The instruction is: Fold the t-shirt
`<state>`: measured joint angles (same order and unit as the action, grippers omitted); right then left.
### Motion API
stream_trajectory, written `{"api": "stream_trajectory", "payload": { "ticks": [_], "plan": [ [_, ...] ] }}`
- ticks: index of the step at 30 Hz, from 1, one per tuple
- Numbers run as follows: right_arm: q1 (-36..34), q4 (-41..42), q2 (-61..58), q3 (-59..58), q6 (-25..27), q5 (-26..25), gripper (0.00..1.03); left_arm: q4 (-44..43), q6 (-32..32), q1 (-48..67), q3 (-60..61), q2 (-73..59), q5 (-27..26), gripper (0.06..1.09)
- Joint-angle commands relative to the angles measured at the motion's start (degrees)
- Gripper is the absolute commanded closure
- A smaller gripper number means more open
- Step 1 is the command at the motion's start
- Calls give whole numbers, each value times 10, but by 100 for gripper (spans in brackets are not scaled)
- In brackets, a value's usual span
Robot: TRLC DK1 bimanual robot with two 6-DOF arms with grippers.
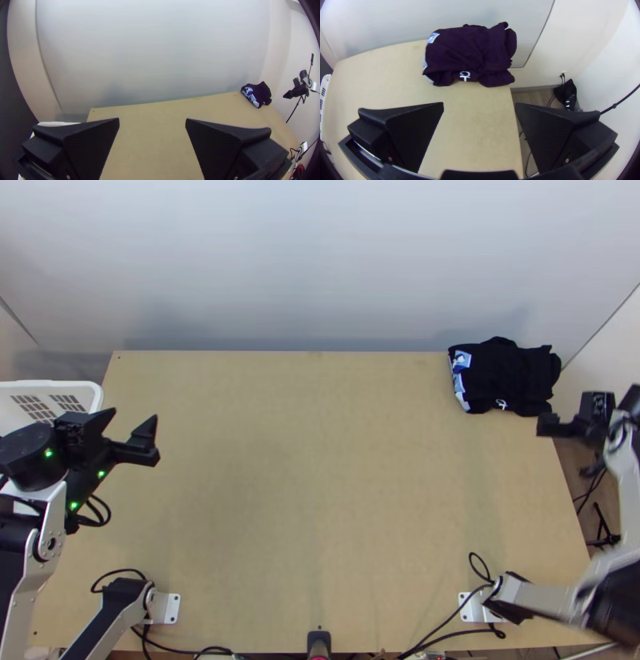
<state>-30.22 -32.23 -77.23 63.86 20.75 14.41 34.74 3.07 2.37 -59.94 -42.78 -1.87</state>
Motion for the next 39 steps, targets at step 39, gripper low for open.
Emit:
{"api": "stream_trajectory", "payload": {
  "ticks": [39],
  "plan": [
    [441,321,775,-635,-164,-157,4,-247,-51,-39,566,427,-10,12]
  ]
}}
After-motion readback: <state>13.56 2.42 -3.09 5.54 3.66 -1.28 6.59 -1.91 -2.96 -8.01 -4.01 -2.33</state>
